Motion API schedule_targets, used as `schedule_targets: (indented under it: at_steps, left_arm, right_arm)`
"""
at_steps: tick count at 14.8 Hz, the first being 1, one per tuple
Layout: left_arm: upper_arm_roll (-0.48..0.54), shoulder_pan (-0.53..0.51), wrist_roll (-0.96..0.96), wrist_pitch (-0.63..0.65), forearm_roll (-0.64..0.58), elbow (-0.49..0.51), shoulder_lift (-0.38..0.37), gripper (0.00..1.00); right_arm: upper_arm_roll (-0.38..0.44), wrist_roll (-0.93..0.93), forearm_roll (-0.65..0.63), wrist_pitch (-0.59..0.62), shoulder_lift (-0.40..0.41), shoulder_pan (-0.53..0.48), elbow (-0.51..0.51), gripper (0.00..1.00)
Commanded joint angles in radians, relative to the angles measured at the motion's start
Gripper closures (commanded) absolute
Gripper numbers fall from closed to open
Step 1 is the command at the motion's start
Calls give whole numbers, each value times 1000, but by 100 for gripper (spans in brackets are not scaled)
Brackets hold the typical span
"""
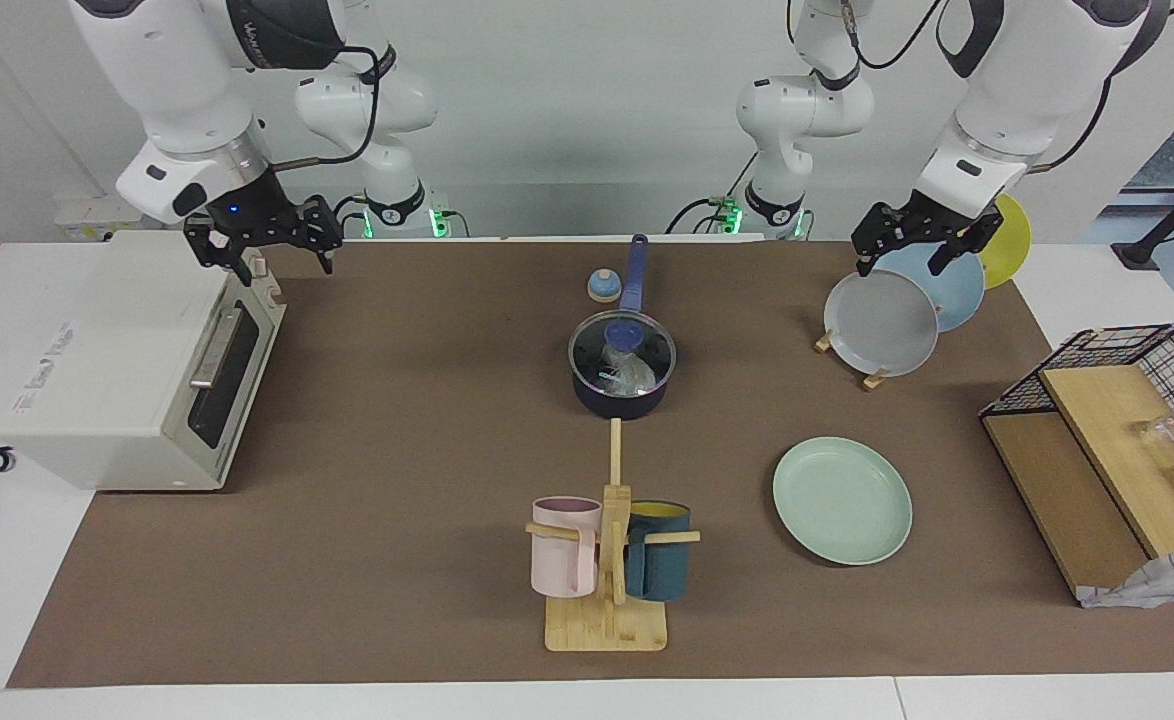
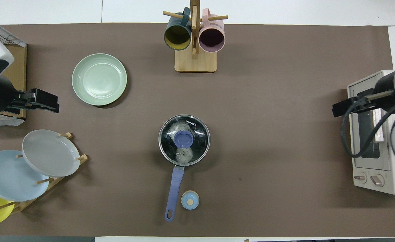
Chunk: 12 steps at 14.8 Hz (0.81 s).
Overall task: Transfer vermicelli from pot to plate
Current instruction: 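Reach the right gripper toward the glass lid on the saucepan, then grasp the blue knob of the glass lid with the right gripper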
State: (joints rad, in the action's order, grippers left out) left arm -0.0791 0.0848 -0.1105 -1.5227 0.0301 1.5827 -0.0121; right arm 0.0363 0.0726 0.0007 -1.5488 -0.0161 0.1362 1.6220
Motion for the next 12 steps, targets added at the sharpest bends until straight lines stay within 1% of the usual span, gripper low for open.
schedule_targets:
  at_steps: [1,2,4,7,8,9,10,12]
  left_arm:
    - [4,6,2,-14,-12,5,-6,0]
    - [4,6,2,-14,-12,5,-5,0]
    - [4,6,2,-19,-12,6,-6,0]
    - [4,3,3,-22,-12,8,-6,0]
    - [4,3,3,-22,-12,10,-6,0]
    - [5,0,5,-22,-12,13,-8,0]
    - [4,-2,8,-24,-12,16,-9,0]
    - [4,-4,11,-25,-12,23,-12,0]
  right_arm:
    - [-10,-214,24,-31,17,126,16,0]
    - [-10,-300,42,-49,39,178,4,0]
    - [-13,-465,74,-83,112,276,-66,0]
    - [-13,-667,56,-99,298,435,-223,0]
    - [-13,-704,59,-120,314,460,-229,0]
    - [-13,-733,71,-172,317,468,-219,0]
    - [-16,-772,74,-216,311,473,-179,0]
    - [-22,-820,68,-260,318,523,-145,0]
